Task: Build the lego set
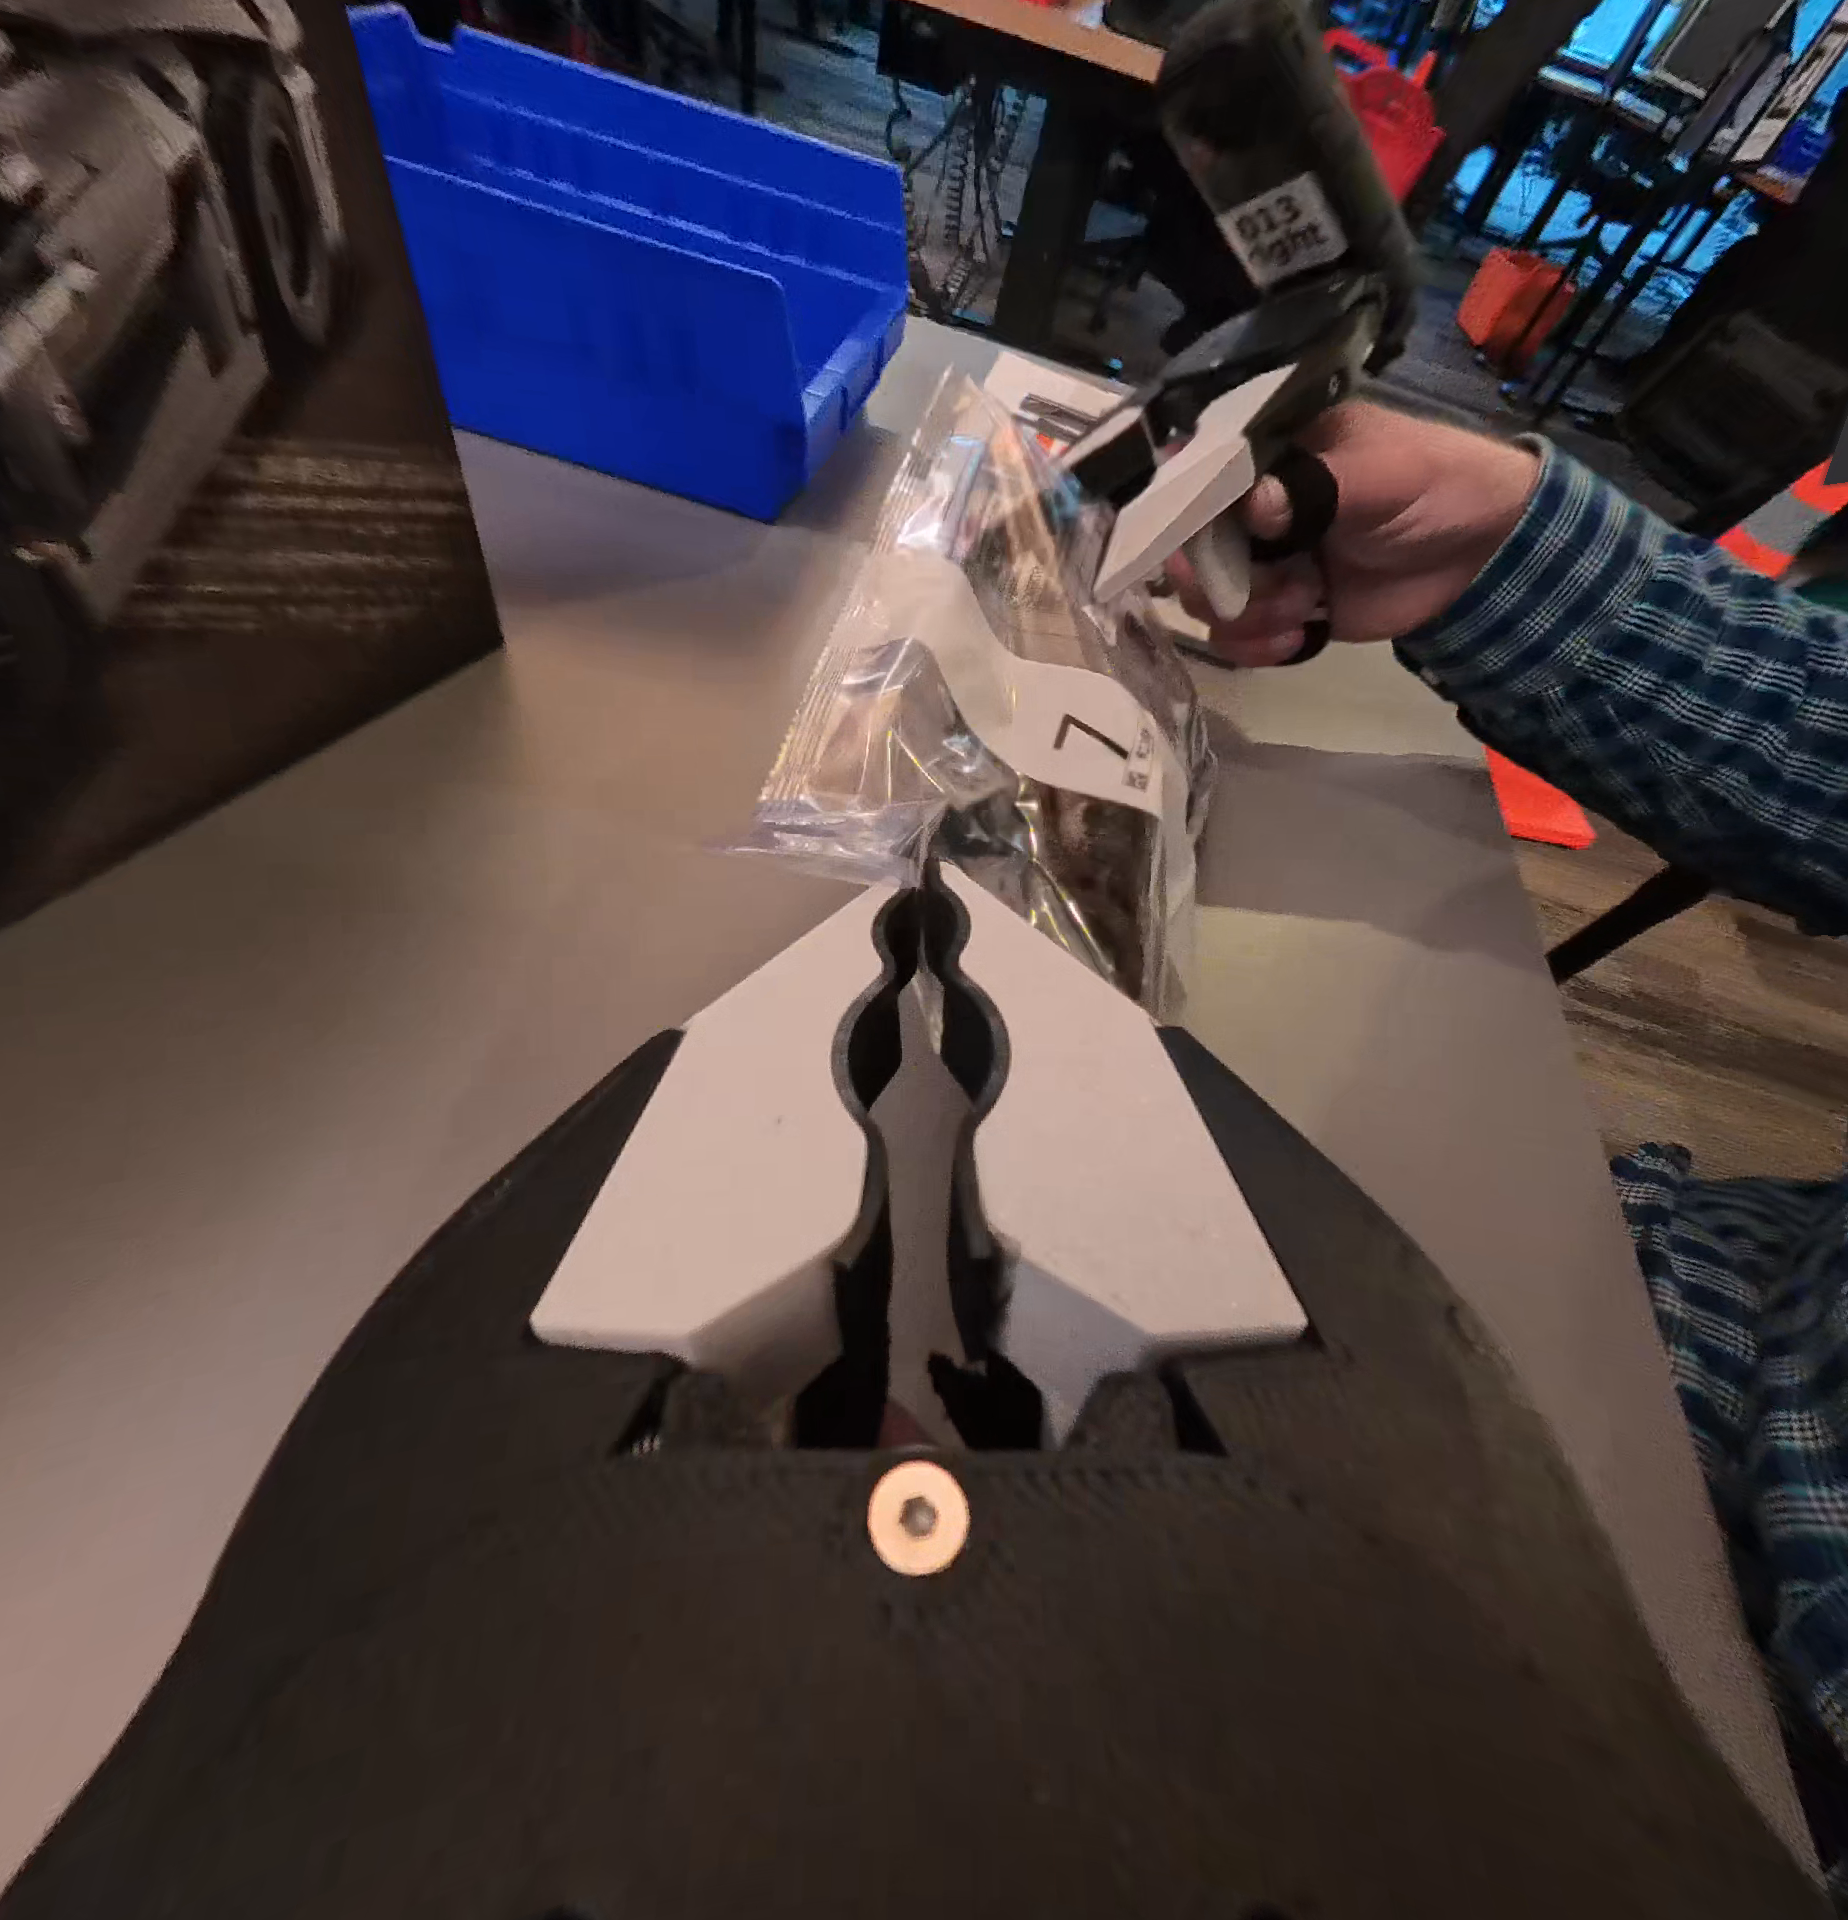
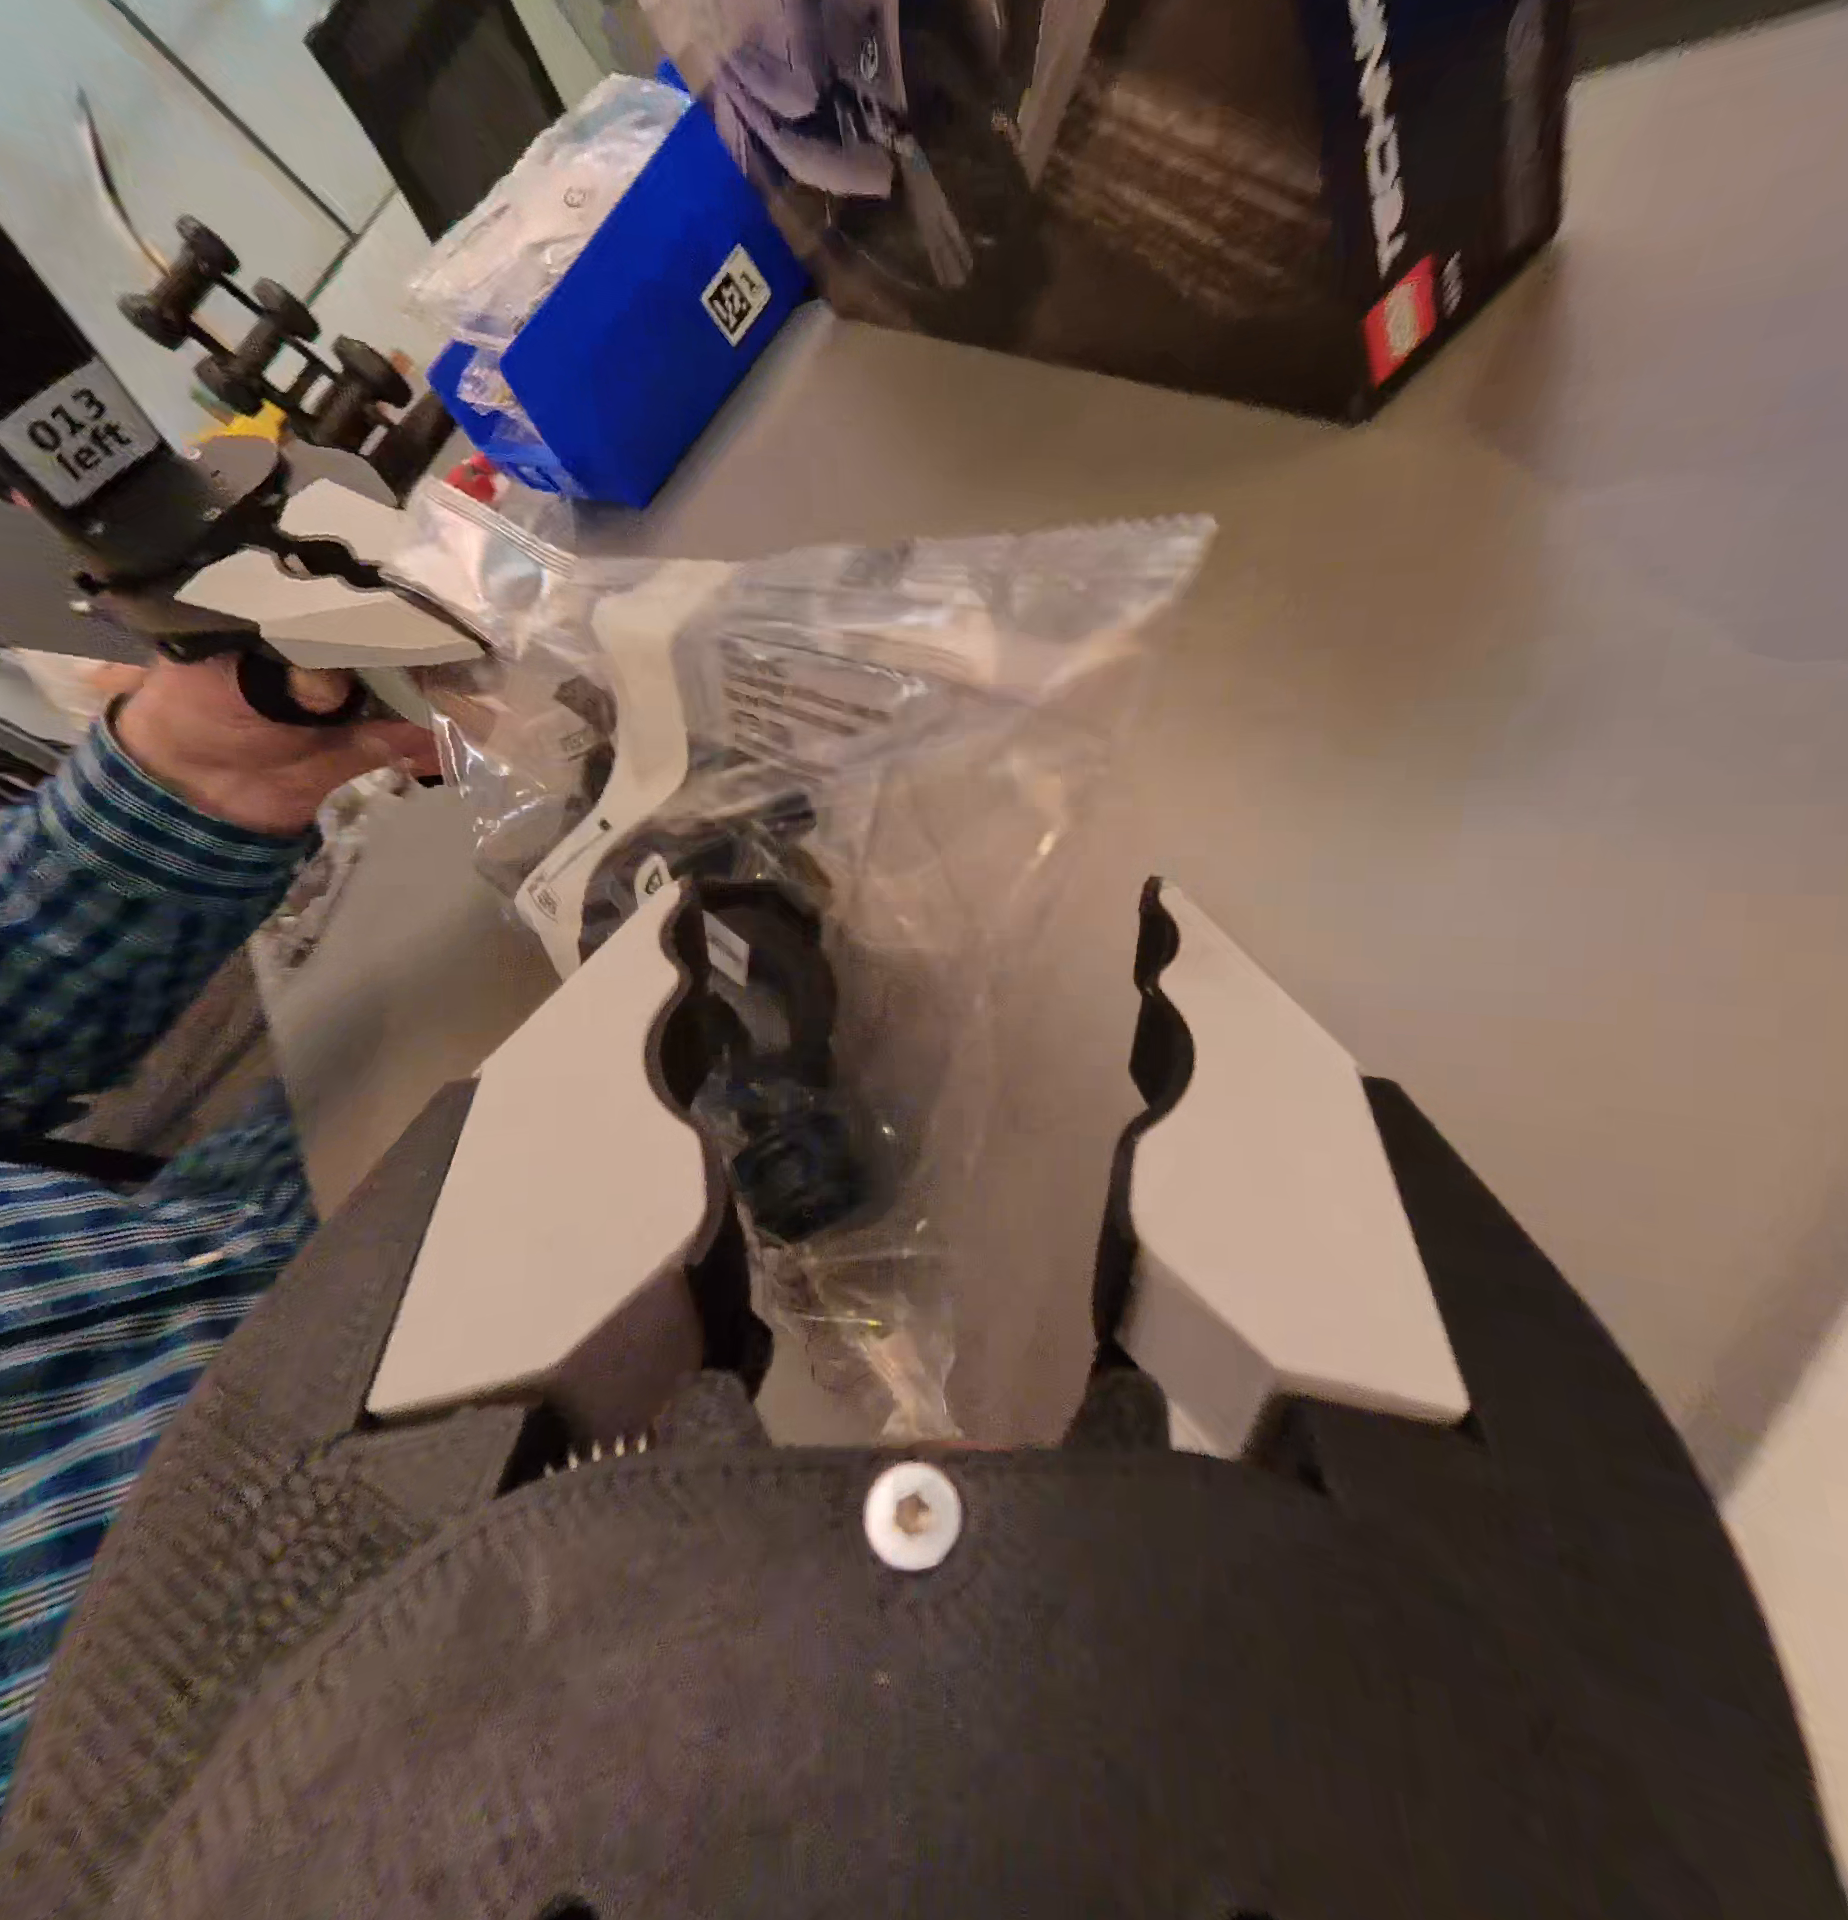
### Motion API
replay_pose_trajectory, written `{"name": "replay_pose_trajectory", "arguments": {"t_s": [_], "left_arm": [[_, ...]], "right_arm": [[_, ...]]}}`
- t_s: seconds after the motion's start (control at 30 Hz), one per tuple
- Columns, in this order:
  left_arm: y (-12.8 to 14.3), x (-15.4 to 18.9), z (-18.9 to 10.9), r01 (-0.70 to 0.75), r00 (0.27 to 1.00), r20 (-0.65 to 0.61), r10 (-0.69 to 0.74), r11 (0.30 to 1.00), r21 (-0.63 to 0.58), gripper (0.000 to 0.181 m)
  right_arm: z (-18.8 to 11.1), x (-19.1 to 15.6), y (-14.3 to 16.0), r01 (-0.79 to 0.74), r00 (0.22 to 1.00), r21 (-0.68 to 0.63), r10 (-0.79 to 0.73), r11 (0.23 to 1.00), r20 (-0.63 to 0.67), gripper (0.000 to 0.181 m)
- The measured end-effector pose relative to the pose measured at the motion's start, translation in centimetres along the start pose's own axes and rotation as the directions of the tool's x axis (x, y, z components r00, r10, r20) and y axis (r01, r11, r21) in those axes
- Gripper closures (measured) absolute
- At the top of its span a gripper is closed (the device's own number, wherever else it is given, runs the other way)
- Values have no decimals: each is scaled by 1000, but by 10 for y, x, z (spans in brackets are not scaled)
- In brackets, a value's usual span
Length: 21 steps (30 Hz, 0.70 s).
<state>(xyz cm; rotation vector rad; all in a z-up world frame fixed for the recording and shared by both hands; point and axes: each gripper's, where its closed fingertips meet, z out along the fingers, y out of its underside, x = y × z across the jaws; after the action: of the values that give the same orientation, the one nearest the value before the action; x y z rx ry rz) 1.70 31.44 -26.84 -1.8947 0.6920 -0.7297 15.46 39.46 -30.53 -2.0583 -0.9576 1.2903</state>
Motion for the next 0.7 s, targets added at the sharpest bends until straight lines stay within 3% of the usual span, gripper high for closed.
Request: {"name": "replay_pose_trajectory", "arguments": {"t_s": [0.07, 0.17, 0.27, 0.3, 0.43, 0.47, 0.57, 0.7], "left_arm": [[0, -2, -10, -24, 999, 24, 24, 1000, 15, 181], [3, 4, -20, -34, 999, 7, 34, 998, 45, 181], [11, 2, -27, -37, 999, 30, 36, 999, 30, 181], [12, -1, -31, -29, 999, 39, 28, 999, 28, 180], [-2, -35, -61, -25, 974, 224, 21, 1000, 15, 112], [-10, -39, -68, -54, 966, 255, 52, 999, 0, 104], [-32, -28, -67, -166, 952, 238, 191, 979, -121, 93], [-41, 11, -32, -285, 948, 47, 315, 905, -317, 88]], "right_arm": [[7, -5, -2, -25, 998, 19, 24, 1000, 62, 107], [14, -33, -2, -37, 970, 18, 31, 999, 242, 145], [16, -49, -5, 17, 953, 47, -30, 999, 301, 181], [14, -54, -8, 32, 946, 71, -53, 997, 320, 181], [12, -67, -12, 140, 930, 117, -171, 983, 324, 181], [11, -71, -12, 170, 925, 122, -201, 978, 322, 181], [10, -87, -15, 274, 895, 147, -308, 950, 323, 181], [13, -105, -18, 378, 853, 150, -407, 914, 327, 181]]}}
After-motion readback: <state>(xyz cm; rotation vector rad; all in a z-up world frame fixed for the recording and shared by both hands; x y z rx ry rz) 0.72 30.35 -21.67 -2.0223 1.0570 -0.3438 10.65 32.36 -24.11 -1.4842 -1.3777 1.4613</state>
